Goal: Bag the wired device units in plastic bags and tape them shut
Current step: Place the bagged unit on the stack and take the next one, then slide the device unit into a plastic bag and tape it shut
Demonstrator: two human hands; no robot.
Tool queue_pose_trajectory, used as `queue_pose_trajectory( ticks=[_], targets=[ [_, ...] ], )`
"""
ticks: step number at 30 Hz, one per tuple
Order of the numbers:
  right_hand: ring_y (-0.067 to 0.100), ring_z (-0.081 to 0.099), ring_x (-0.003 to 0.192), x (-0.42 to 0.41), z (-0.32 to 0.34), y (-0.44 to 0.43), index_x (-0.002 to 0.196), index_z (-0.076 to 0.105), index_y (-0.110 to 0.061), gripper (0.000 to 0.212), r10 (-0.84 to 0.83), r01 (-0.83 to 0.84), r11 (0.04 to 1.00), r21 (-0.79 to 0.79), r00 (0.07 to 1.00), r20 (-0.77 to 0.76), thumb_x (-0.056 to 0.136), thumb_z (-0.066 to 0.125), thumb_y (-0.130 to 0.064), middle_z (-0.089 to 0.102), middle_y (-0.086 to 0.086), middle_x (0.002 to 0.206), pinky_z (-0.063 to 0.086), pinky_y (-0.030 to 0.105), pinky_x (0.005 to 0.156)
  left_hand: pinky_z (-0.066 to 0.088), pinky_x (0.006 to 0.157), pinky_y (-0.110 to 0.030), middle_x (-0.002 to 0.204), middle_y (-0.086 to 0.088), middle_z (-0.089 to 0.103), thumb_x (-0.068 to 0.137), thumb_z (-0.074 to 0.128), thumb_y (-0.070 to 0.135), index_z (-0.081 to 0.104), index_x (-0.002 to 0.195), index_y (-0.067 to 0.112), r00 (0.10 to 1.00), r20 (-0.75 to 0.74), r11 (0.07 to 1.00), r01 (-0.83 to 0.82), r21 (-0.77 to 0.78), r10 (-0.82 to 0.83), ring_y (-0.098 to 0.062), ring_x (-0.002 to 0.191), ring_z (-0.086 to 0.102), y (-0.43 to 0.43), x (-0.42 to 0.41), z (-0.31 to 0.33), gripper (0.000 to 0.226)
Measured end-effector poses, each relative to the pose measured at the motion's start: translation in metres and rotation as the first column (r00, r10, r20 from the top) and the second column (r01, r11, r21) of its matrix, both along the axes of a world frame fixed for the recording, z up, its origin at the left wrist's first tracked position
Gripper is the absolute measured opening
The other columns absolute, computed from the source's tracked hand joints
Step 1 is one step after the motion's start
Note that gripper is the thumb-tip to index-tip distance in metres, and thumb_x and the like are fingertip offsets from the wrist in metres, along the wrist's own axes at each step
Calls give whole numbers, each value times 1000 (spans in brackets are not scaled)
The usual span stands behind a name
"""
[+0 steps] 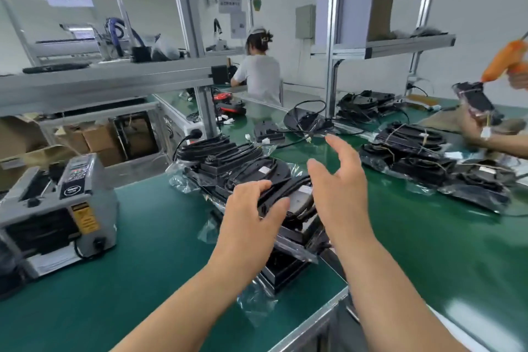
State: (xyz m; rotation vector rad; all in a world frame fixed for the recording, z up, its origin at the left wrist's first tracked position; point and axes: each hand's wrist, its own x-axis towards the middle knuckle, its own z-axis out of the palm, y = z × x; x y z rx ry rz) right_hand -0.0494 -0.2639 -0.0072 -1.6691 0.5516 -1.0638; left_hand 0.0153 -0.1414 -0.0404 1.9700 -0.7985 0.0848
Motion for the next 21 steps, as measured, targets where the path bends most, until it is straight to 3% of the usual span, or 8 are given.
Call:
queue_pose_trajectory(
  ticks=[2, 5, 8, 12, 14, 17, 19, 21],
  targets=[
    [13, 36, 138, 3, -11, -26, 148, 37, -27, 61, -101, 110, 991, 78, 989, -112, 92, 60, -22, 33, -6, 155, 34, 35, 111, 30, 111, -24, 138, 14, 43, 92, 62, 47, 47, 140, 26, 989, 136, 993, 45, 105, -59, -2, 131, 36, -13, -6, -2, 55],
    [27, 31, 145, 9, -32, -51, 156, 19, -13, 87, -105, 168, 913, 372, 977, -184, 88, 69, -35, 22, 5, 162, 32, 45, 116, 20, 120, -34, 154, 8, 30, 86, 63, 59, 33, 151, 22, 966, 234, 960, 40, 276, -107, -10, 144, 22, -32, -9, -7, 81],
    [31, 52, 118, 16, -52, -65, 146, 32, -3, 91, -61, 133, 745, 654, 989, -132, 80, 77, -46, 44, 13, 146, 46, 50, 105, 11, 123, -38, 161, 5, 17, 80, 60, 71, 20, 156, 22, 962, 254, 907, -14, 421, -103, -13, 150, 10, -42, -7, -20, 99],
    [22, 64, 83, 25, -72, -64, 129, 55, -3, 84, 145, 1, 651, 759, 981, -126, 73, 79, -60, 63, 8, 117, 54, 34, 69, 8, 123, -42, 161, 3, 17, 80, 60, 69, 25, 154, 22, 919, 381, 868, -106, 485, -101, -16, 151, 5, -40, -5, -44, 94],
    [28, 73, 85, 28, -75, -62, 118, 67, -4, 71, 299, -113, 610, 784, 950, -95, 72, 80, -57, 74, 12, 107, 60, 40, 75, 7, 123, -44, 158, 4, 23, 84, 62, 59, 30, 153, 21, 886, 445, 868, -115, 483, -130, -18, 151, 6, -37, -5, -53, 86],
    [34, 74, 86, 25, -70, -57, 106, 73, -3, 56, 314, -108, 657, 746, 939, -141, 71, 83, -47, 77, 16, 95, 59, 51, 86, 7, 122, -44, 152, 6, 32, 86, 62, 52, 34, 151, 19, 864, 477, 894, -78, 441, -160, -18, 151, 8, -31, -6, -59, 78],
    [35, 74, 86, 22, -64, -47, 98, 71, -6, 54, 186, -39, 766, 642, 969, -163, 65, 85, -47, 76, 15, 94, 60, 51, 85, 17, 120, -47, 146, 1, 40, 83, 69, 44, 43, 146, 13, 853, 496, 940, -22, 340, -160, -22, 148, 19, -24, -6, -59, 75],
    [32, 71, 95, 18, -50, -26, 104, 68, -13, 63, 32, 21, 871, 491, 995, -99, 57, 84, -52, 74, 11, 103, 58, 51, 88, 33, 114, -49, 135, -7, 51, 76, 77, 35, 55, 133, 2, 841, 523, 984, 56, 172, -139, -28, 137, 38, -13, -7, -60, 69]
  ],
)
